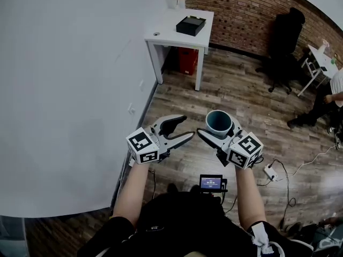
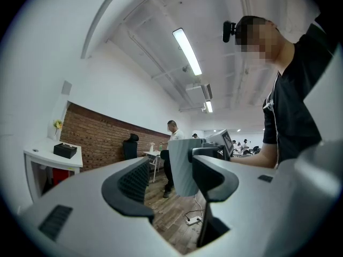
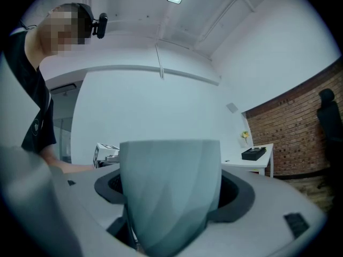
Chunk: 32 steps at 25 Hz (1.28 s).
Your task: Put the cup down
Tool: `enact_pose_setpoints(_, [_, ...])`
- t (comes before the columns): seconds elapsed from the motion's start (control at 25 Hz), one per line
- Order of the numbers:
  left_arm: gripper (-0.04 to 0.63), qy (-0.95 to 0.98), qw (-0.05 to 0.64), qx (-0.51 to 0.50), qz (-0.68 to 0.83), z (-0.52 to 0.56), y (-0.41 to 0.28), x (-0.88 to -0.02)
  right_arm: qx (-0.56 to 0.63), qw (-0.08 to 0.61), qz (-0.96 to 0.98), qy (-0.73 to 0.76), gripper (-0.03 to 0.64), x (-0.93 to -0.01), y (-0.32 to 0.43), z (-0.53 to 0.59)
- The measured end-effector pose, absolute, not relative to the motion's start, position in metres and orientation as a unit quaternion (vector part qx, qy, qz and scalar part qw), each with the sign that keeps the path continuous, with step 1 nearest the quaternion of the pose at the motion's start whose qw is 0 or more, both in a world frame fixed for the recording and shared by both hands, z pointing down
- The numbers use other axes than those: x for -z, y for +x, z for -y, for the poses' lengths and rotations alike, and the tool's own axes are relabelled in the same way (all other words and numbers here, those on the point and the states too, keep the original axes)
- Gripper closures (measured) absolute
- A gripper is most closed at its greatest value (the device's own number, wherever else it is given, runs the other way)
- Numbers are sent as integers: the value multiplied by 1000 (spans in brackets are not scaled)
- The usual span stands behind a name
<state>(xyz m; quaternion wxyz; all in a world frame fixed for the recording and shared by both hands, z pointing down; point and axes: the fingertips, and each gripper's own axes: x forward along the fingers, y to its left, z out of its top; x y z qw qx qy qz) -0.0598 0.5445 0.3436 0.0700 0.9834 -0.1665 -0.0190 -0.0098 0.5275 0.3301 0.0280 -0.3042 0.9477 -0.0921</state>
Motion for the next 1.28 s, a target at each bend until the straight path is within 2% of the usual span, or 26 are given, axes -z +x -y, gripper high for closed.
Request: enact_pose_setpoints(1.28, [383,977,81,13,199,-522,1,-363,108,29,-954,-279,212,-356,59,-503])
